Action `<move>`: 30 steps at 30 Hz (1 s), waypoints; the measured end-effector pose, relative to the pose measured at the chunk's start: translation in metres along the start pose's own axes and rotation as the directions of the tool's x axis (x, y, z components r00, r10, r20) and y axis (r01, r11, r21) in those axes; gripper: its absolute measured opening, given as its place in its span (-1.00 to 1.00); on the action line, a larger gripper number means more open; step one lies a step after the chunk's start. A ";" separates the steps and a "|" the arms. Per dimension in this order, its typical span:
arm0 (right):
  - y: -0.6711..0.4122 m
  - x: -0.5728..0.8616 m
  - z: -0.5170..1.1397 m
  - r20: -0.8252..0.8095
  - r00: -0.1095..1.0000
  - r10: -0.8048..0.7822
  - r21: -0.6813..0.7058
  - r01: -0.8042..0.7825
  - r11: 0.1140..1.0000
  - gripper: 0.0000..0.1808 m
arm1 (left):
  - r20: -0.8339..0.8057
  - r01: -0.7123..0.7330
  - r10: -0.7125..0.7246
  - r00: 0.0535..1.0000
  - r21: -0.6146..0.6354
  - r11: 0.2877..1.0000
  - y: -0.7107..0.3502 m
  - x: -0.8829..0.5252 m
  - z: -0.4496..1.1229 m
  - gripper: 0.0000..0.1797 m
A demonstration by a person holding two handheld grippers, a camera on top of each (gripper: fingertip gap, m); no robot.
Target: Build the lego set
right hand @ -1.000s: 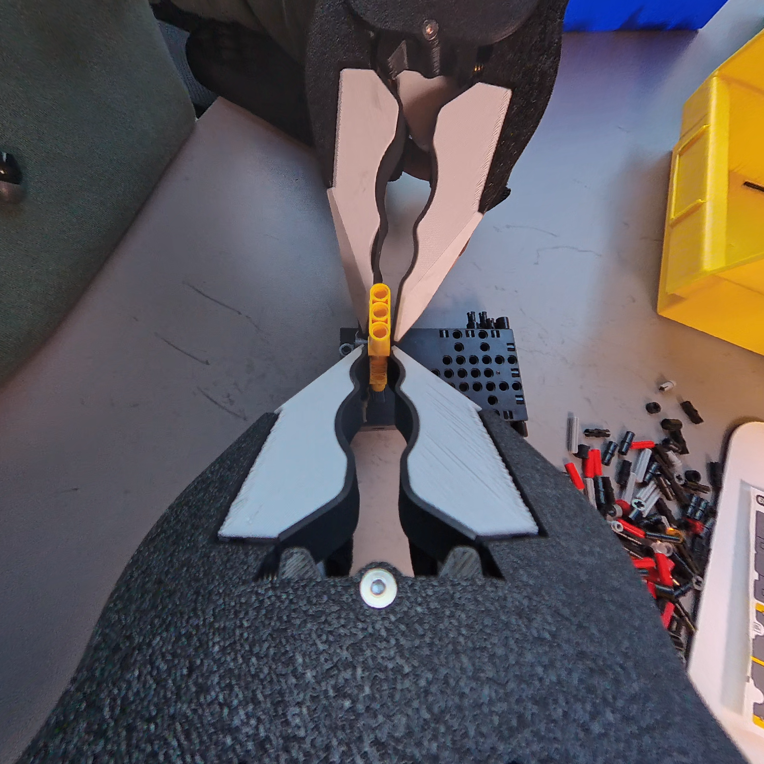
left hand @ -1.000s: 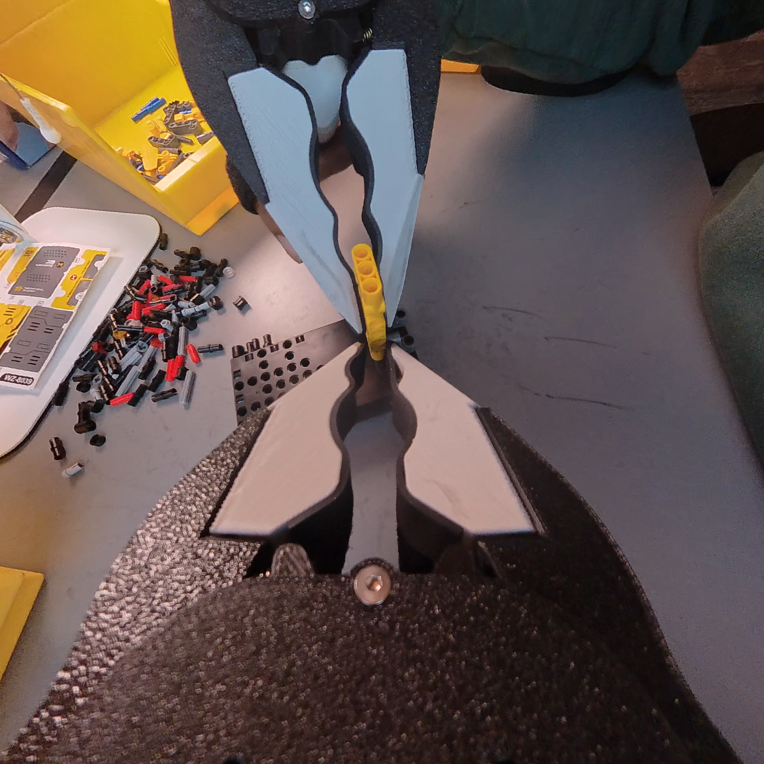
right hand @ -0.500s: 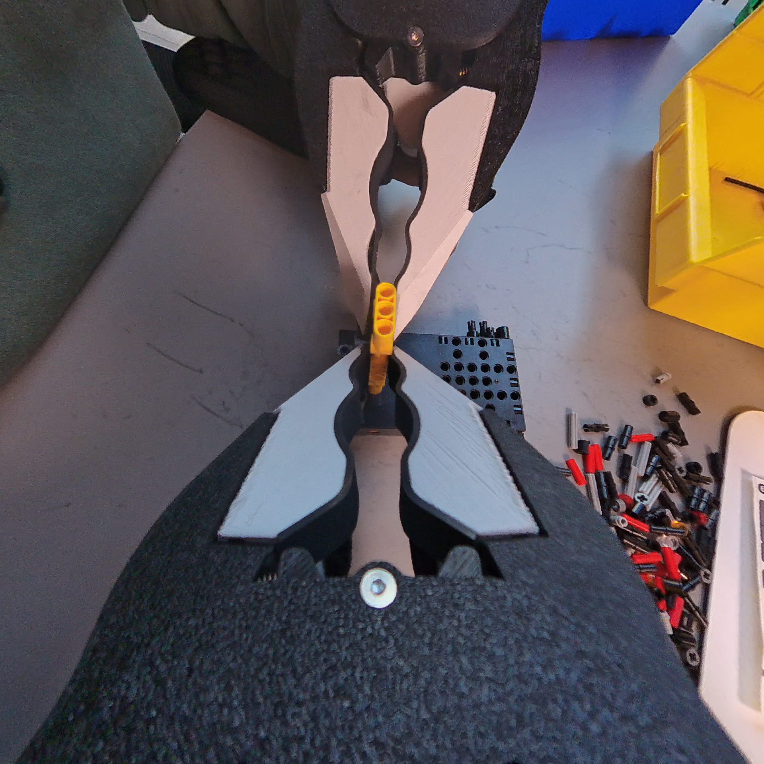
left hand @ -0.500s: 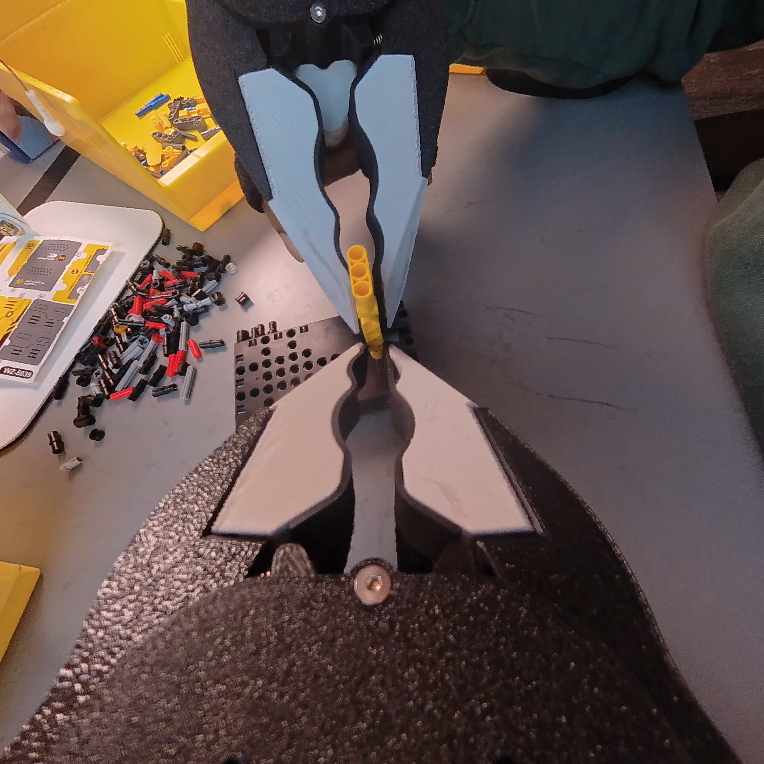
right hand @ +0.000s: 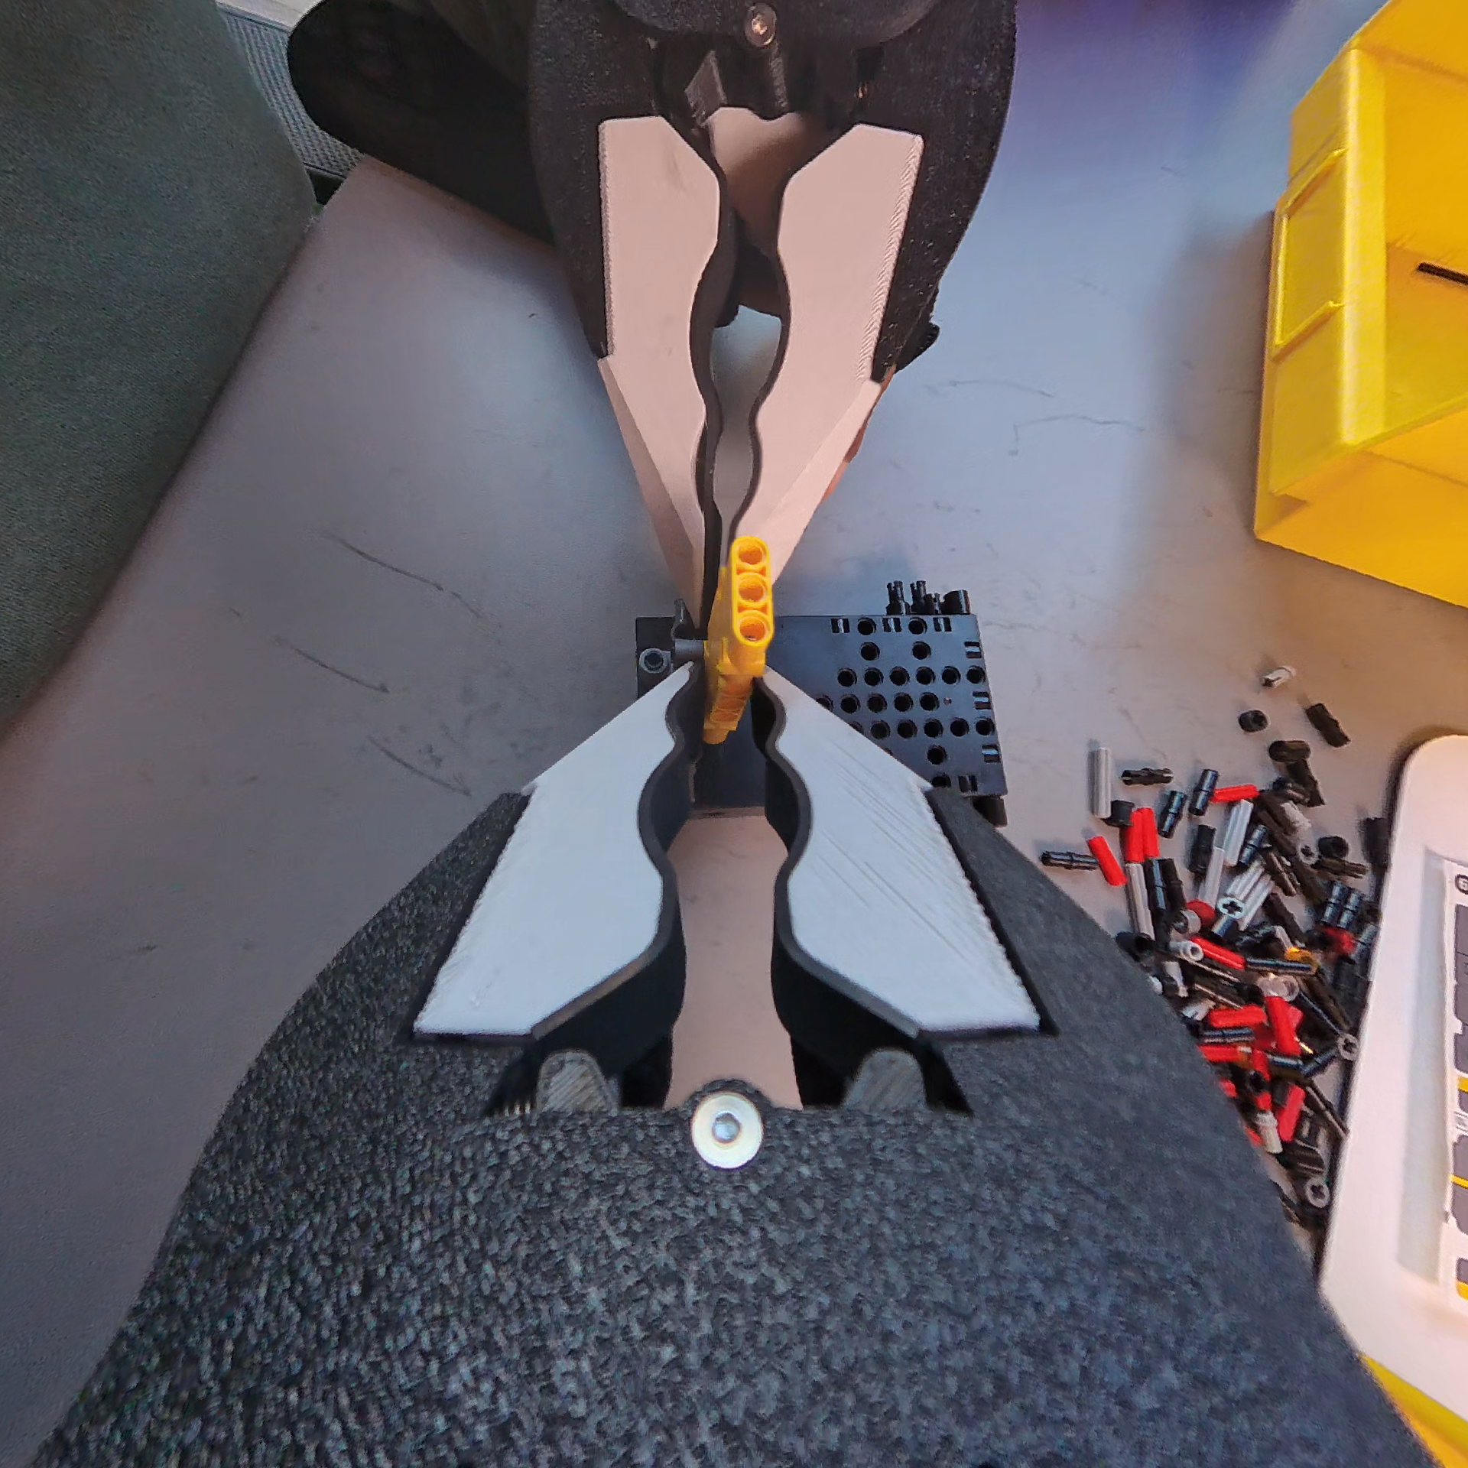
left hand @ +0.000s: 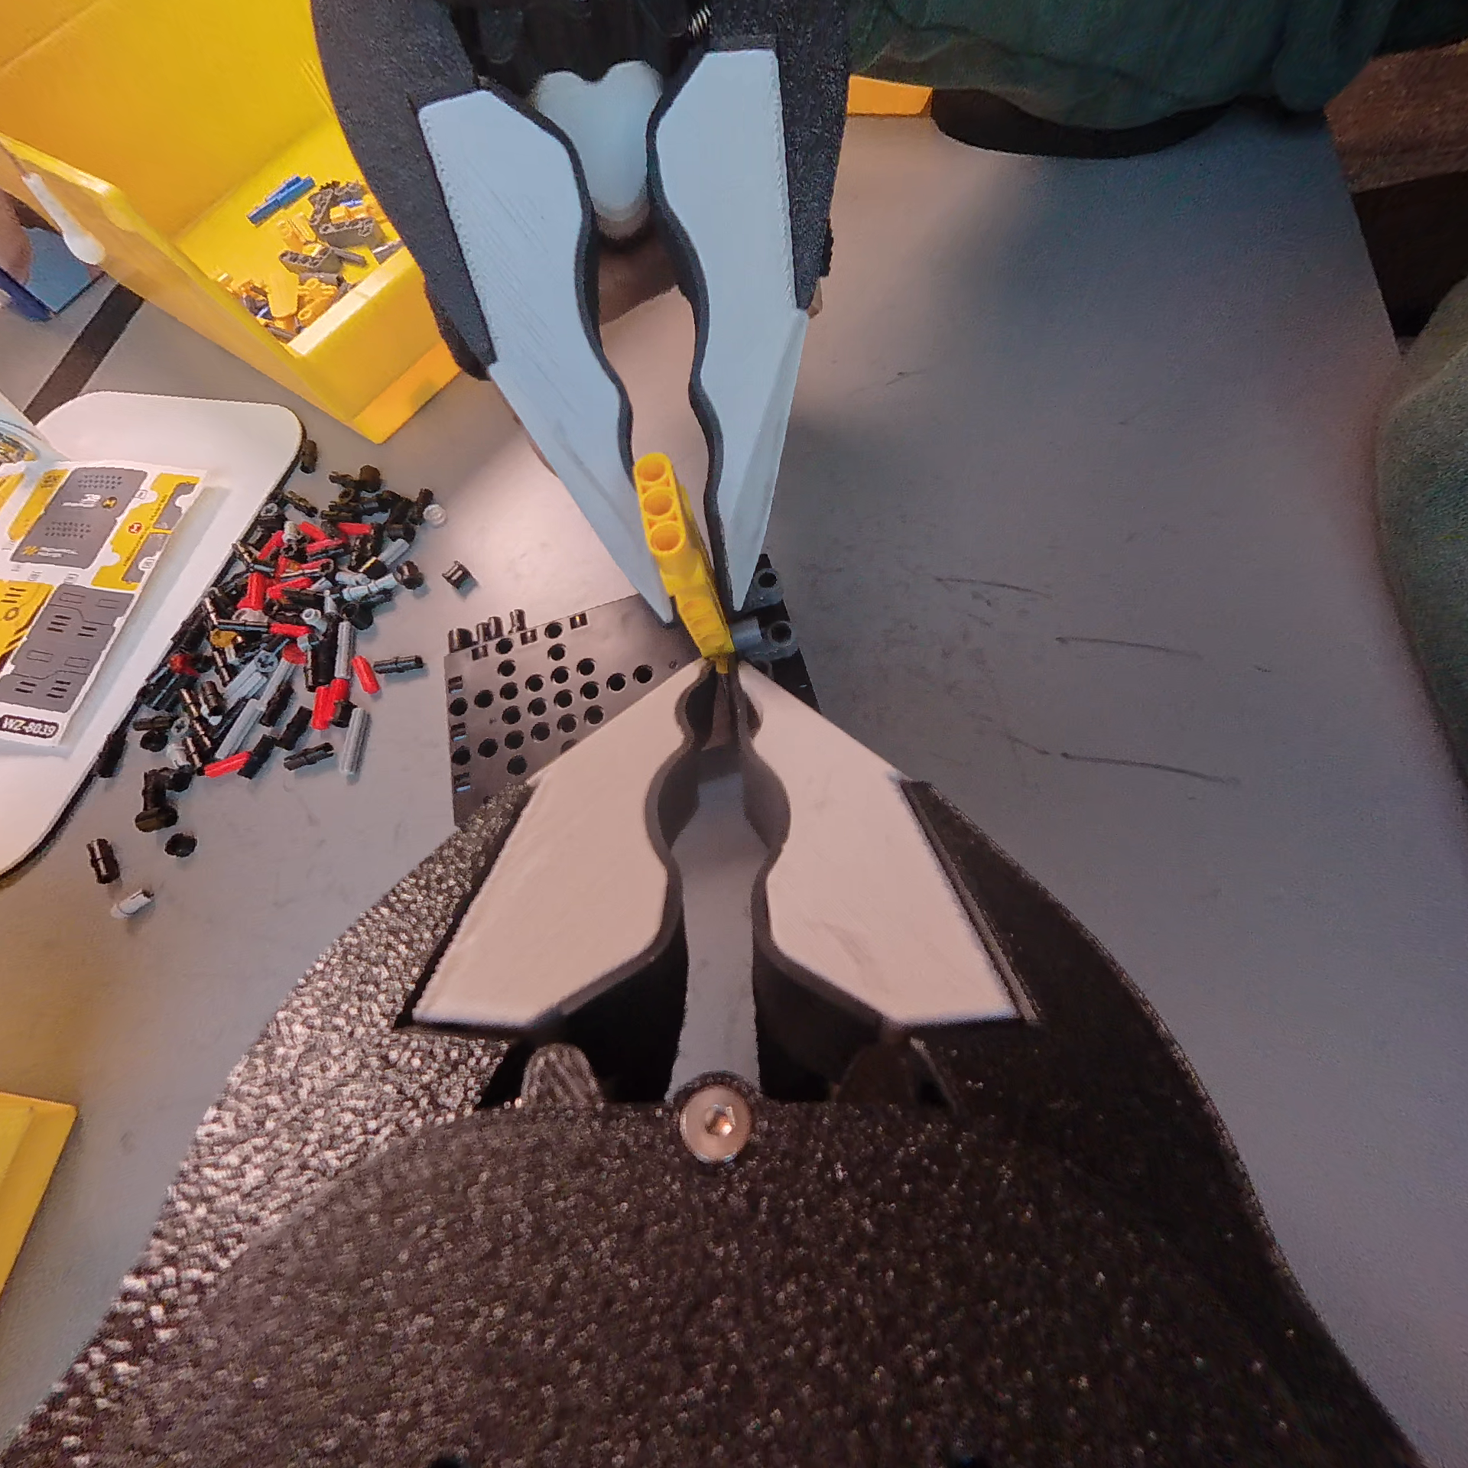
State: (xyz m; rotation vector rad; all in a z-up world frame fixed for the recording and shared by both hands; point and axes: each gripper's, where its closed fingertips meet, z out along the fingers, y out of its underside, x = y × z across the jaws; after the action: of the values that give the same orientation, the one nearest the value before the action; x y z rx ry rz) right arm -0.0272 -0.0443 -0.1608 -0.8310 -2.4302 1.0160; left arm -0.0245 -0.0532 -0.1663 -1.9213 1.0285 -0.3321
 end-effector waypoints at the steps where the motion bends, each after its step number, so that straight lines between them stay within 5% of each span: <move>1: 0.000 -0.001 0.000 0.000 1.000 -0.008 -0.001 0.008 1.000 -0.90 | -0.004 0.003 -0.003 1.000 0.004 1.000 0.000 0.000 0.000 -0.96; 10: -0.004 -0.006 -0.003 -0.095 0.991 -0.092 0.062 0.098 0.993 -0.93 | -0.098 0.031 -0.030 0.995 0.010 0.999 -0.001 0.013 0.004 -0.55; 30: -0.001 -0.005 -0.004 -0.110 0.991 -0.070 0.065 0.078 0.995 -0.93 | -0.021 -0.006 0.006 1.000 0.012 1.000 -0.009 0.005 0.006 -0.83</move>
State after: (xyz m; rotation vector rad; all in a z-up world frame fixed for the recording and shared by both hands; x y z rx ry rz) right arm -0.0217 -0.0462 -0.1577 -0.7466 -2.3038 0.9957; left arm -0.0132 -0.0508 -0.1634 -1.9069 1.0441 -0.3554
